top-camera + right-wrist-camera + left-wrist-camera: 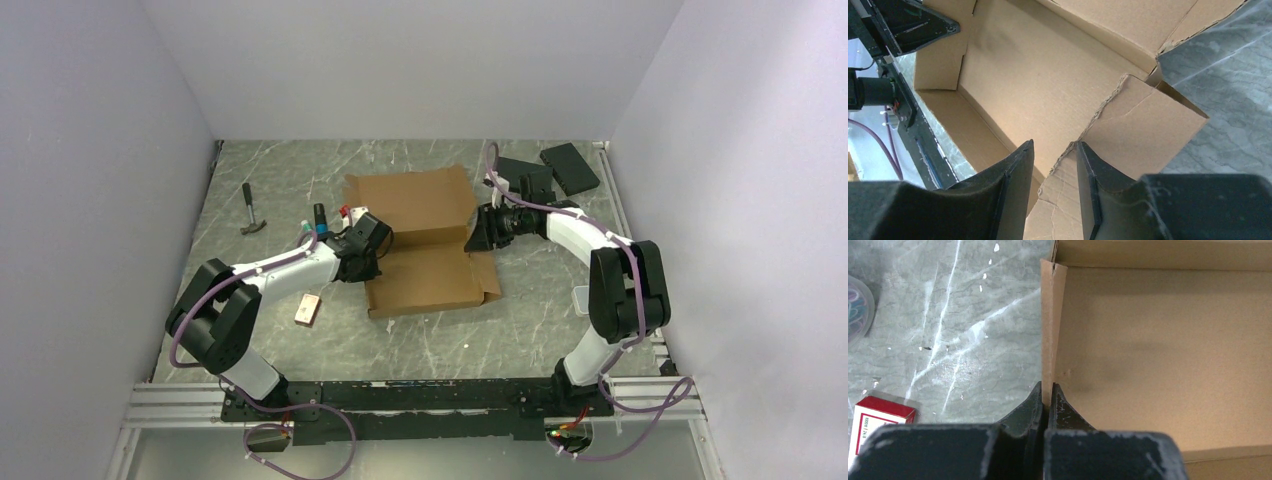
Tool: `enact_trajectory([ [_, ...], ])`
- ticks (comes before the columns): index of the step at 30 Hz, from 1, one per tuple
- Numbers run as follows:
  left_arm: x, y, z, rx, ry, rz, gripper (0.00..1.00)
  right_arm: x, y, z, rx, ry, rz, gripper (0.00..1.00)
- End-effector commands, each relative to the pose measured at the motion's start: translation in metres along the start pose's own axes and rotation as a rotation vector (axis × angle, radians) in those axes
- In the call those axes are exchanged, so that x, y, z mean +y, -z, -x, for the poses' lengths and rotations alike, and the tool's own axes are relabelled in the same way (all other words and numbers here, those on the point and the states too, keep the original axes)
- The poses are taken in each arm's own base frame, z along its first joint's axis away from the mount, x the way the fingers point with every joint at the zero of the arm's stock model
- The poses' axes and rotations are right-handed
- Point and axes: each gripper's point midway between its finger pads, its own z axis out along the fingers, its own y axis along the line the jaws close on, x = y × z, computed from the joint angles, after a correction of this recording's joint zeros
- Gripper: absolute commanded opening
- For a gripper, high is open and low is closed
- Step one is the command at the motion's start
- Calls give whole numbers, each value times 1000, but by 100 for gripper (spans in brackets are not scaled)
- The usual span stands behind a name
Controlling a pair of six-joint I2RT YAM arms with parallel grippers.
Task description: Fold the paper box
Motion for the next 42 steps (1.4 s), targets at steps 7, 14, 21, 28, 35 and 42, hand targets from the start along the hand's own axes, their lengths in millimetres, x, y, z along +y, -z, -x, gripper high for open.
enact_trajectory([
  [7, -20, 6, 20, -60, 44, -59, 0, 2, 3, 4, -22, -31, 60, 43],
  [14, -19, 8, 21, -65, 45, -58, 0, 7, 12, 10, -47, -22, 94, 26],
  [21, -18, 6, 19, -59, 46, -57, 0, -18, 14, 5, -50, -93, 50, 17],
  [28, -16, 7, 18, -63, 49, -54, 0, -29, 9, -3, -27, -117, 18, 16],
  [35, -14, 8, 18, -64, 48, -53, 0, -41, 7, -12, 20, -96, -7, 19],
  [42, -13, 8, 17, -66, 45, -46, 0, -39, 29, -3, -20, -46, 42, 20],
])
